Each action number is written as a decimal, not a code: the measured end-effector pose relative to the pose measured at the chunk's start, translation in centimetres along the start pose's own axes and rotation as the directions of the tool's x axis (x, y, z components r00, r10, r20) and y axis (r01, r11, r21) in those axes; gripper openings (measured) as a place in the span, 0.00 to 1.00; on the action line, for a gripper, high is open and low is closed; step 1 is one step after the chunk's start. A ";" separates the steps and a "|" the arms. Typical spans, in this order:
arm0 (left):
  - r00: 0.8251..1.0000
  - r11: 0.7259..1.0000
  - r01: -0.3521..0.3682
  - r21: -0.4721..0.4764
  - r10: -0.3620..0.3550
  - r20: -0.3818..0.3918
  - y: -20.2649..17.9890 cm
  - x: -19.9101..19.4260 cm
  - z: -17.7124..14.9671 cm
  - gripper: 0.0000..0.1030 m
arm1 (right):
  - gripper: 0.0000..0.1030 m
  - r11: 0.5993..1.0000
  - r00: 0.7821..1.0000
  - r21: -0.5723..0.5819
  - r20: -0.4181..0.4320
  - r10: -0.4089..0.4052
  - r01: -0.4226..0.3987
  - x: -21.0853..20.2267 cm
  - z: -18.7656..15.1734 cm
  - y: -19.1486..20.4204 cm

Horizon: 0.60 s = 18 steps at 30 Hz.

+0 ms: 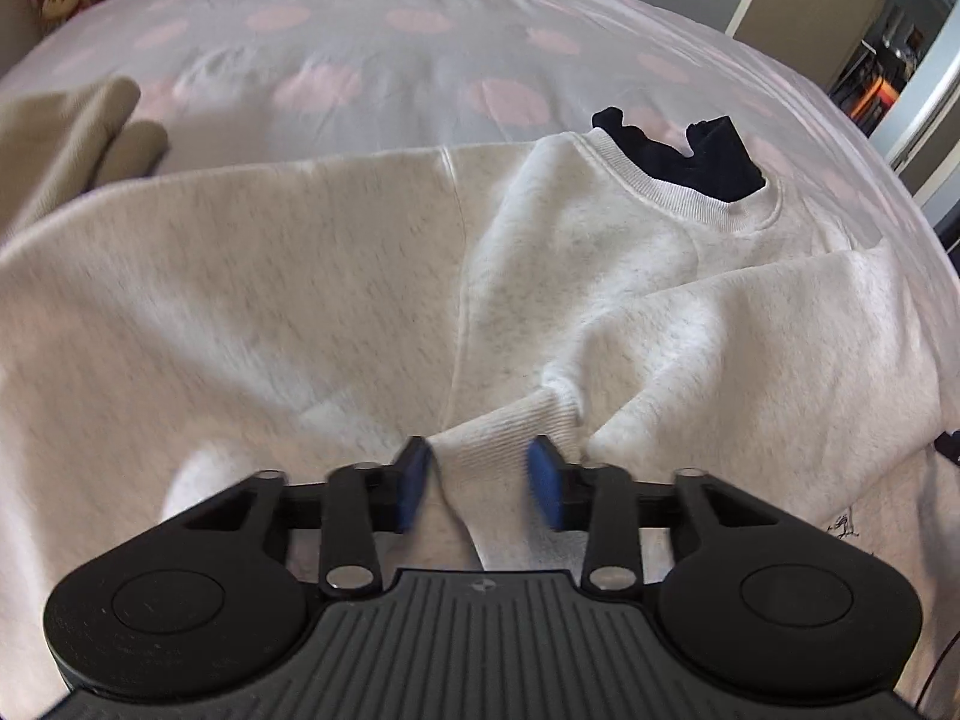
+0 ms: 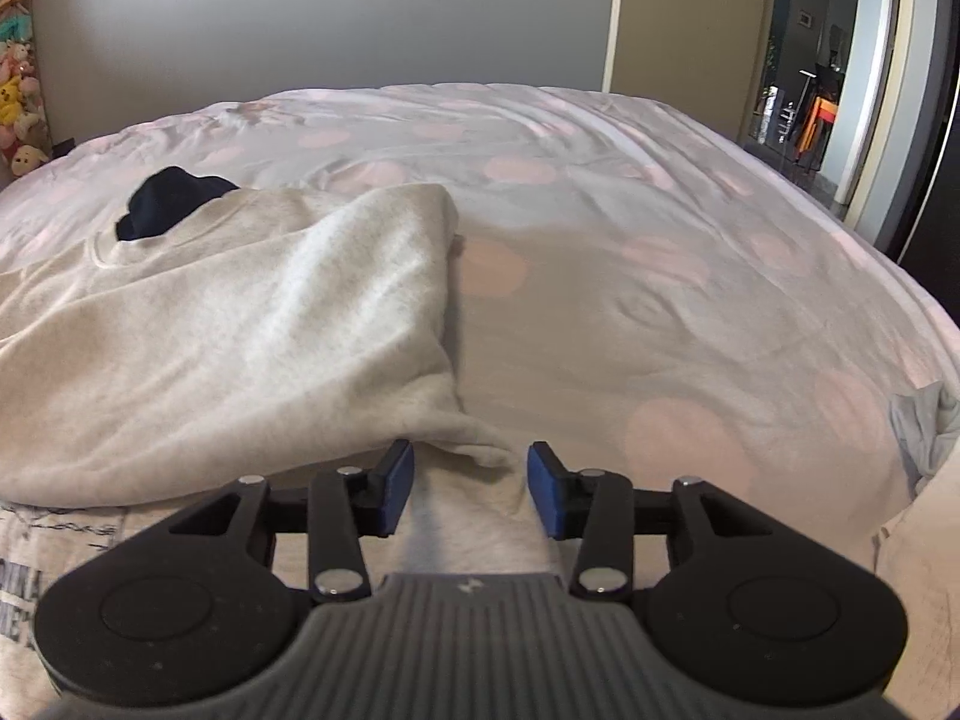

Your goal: Fold clothes

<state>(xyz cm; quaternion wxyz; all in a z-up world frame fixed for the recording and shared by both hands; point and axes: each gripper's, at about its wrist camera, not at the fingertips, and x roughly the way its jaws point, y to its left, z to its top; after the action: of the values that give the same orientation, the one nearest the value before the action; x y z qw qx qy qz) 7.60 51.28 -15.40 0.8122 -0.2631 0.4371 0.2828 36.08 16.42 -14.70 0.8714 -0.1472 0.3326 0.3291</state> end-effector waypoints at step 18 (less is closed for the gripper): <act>0.995 0.994 -0.096 -0.059 0.098 0.027 2.7 -0.3 2.5 0.01 | 0.20 1.000 0.998 0.014 -0.066 -0.005 0.006 1.9 -0.2 -0.1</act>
<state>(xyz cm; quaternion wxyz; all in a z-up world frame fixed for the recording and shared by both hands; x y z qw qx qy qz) 6.95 54.78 -14.44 0.7961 -0.2606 0.4288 0.3383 37.14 17.15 -16.13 0.8619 -0.1526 0.3630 0.3194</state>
